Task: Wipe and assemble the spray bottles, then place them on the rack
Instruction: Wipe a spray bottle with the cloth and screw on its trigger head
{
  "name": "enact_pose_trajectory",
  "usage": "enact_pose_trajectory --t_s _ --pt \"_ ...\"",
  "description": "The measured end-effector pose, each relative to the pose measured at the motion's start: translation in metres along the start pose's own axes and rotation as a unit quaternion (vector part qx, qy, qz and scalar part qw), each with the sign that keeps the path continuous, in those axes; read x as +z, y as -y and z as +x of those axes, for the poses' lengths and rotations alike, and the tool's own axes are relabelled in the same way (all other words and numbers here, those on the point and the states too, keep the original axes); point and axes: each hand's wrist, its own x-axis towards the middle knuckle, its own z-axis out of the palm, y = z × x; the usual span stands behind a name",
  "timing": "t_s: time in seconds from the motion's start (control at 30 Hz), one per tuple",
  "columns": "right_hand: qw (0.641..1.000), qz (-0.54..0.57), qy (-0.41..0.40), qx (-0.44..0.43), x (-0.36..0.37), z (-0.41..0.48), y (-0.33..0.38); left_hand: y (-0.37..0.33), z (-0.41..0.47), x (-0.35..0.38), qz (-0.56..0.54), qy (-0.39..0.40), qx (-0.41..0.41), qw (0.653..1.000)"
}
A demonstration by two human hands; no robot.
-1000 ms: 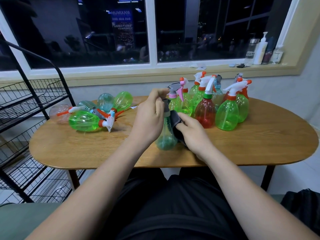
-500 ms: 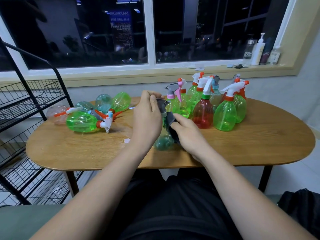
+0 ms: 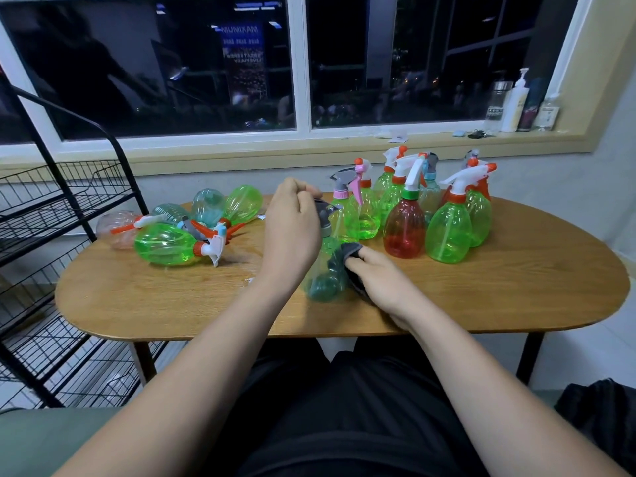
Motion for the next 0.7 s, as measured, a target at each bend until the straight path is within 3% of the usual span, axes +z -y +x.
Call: enact_pose_trajectory --t_s 0.27,0.53,0.7 --pt "0.993 0.088 -0.002 -0.076 0.001 -0.009 0.018 -0.008 0.004 -0.005 0.033 0.012 0.010 0.999" --pt "0.999 -0.046 0.010 -0.022 0.005 -0.008 -0.008 -0.003 0.010 0.000 0.093 -0.042 0.098 0.990" --pt "0.999 0.018 0.012 -0.040 0.000 -0.005 0.016 0.004 0.013 0.005 0.085 -0.034 0.088 0.992"
